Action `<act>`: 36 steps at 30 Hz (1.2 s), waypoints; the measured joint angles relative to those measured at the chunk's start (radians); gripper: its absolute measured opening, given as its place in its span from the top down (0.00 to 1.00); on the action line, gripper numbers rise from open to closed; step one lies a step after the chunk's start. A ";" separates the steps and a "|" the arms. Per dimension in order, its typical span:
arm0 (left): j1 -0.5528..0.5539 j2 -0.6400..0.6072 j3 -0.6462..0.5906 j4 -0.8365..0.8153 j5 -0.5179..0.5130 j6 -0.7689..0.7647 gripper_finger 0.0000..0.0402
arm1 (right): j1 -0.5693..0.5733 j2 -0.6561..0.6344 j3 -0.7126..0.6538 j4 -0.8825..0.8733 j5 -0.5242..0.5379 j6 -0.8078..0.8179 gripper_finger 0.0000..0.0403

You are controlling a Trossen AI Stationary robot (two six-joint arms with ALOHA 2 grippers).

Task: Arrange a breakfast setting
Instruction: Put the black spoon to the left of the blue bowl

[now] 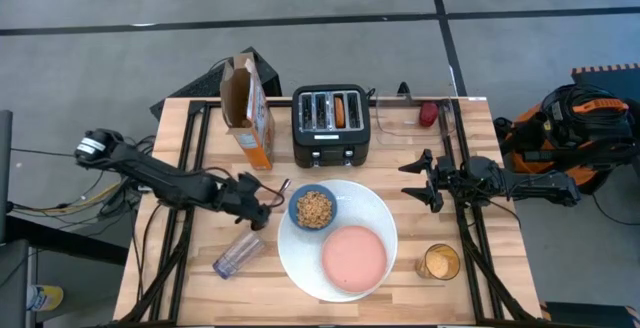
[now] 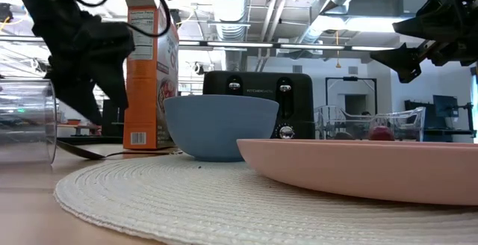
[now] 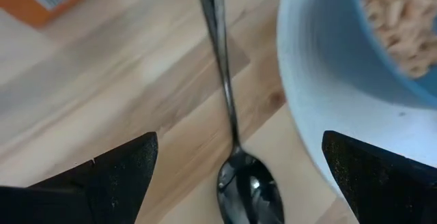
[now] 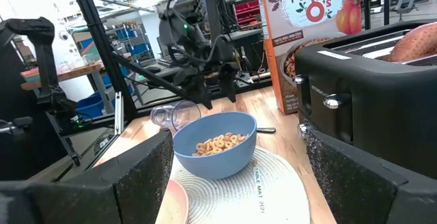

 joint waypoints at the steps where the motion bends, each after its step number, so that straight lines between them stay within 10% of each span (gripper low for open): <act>1: 0.004 0.014 0.000 0.003 0.013 -0.001 0.00 | 0.000 0.000 0.000 0.000 0.000 0.000 0.12; 36: 0.039 0.186 0.000 0.124 0.098 0.015 0.12 | 0.000 0.000 0.000 0.000 0.000 0.000 0.12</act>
